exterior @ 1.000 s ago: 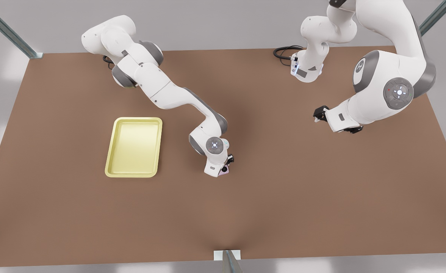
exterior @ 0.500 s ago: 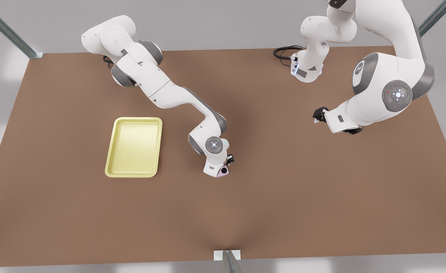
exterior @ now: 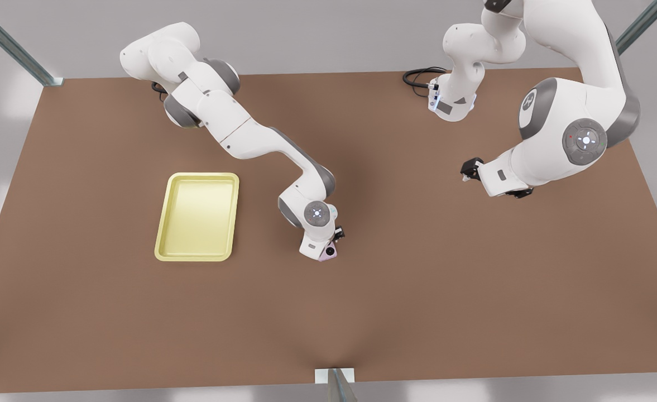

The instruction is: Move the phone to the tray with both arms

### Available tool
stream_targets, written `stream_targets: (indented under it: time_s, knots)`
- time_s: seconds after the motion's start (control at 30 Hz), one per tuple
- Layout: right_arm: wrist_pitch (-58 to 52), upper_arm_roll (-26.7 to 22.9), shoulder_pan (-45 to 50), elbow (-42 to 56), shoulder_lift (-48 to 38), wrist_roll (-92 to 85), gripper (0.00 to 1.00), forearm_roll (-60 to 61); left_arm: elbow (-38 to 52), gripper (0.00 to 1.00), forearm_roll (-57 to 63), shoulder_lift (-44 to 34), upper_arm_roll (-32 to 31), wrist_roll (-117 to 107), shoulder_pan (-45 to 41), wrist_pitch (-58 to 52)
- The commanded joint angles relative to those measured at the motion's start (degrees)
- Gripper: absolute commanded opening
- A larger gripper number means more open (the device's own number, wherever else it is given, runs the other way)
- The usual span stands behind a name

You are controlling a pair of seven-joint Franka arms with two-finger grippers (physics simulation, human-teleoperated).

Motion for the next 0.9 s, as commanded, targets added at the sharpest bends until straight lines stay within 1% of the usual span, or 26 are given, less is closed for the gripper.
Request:
stream_targets:
  time_s: [0.0,0.13,0.23,0.33,0.4,0.53,0.57,0.63,0.73,0.77,0.83,0.87]
  knots:
    - [0.17,0.02,-0.04,0.03,0.09,2.32,1.0,0.25,0.0,1.0,0.02,-0.07,-0.01,-0.13,0.0,-0.02]
    - [0.7,0.02,-0.13,0.11,0.01,2.06,1.0,0.16,0.0,1.0,0.02,0.01,-0.01,-0.22,0.0,-0.11]
    - [4.91,0.02,-0.04,0.03,0.45,2.14,1.0,0.25,-0.09,1.0,0.02,0.01,-0.01,-0.22,0.0,-0.11]
    - [5.62,0.02,-0.04,0.03,0.62,2.14,1.0,0.34,-0.18,1.0,0.02,0.01,-0.01,-0.22,0.0,-0.2]
    - [5.71,-0.07,-0.04,0.03,0.62,2.06,0.88,0.16,-0.27,1.0,0.02,0.01,-0.01,-0.22,0.0,-0.2]
    - [5.53,-0.07,-0.04,-0.06,0.45,1.88,0.88,-1.07,-0.18,1.0,0.02,0.28,-0.01,-0.22,0.0,-0.11]
    - [5.44,-0.07,-0.13,0.03,0.36,1.7,0.82,-0.98,-0.09,1.0,0.02,0.28,-0.01,-0.22,0.0,-0.11]
    - [5.44,-0.07,-0.13,0.03,0.36,1.97,0.79,-1.15,-0.09,1.0,0.02,0.28,-0.01,-0.22,0.0,-0.19]
    - [5.35,-0.07,-0.22,0.11,0.18,1.18,0.79,-1.07,-0.09,1.0,0.02,0.36,-0.01,-0.22,0.0,-0.11]
    - [4.83,-0.07,-1.71,0.38,-0.34,1.18,0.79,-0.98,-0.09,1.0,0.02,0.36,-0.01,-0.22,0.0,-0.11]
    - [1.75,0.02,-6.19,-0.32,-5.35,-1.02,0.79,-0.89,-0.18,1.0,0.02,0.36,-0.01,-0.22,0.0,-0.11]
    - [-2.46,0.11,-8.3,-1.55,-7.9,-3.82,0.79,-0.89,-0.18,1.0,0.02,0.36,-0.01,-0.22,0.0,-0.02]
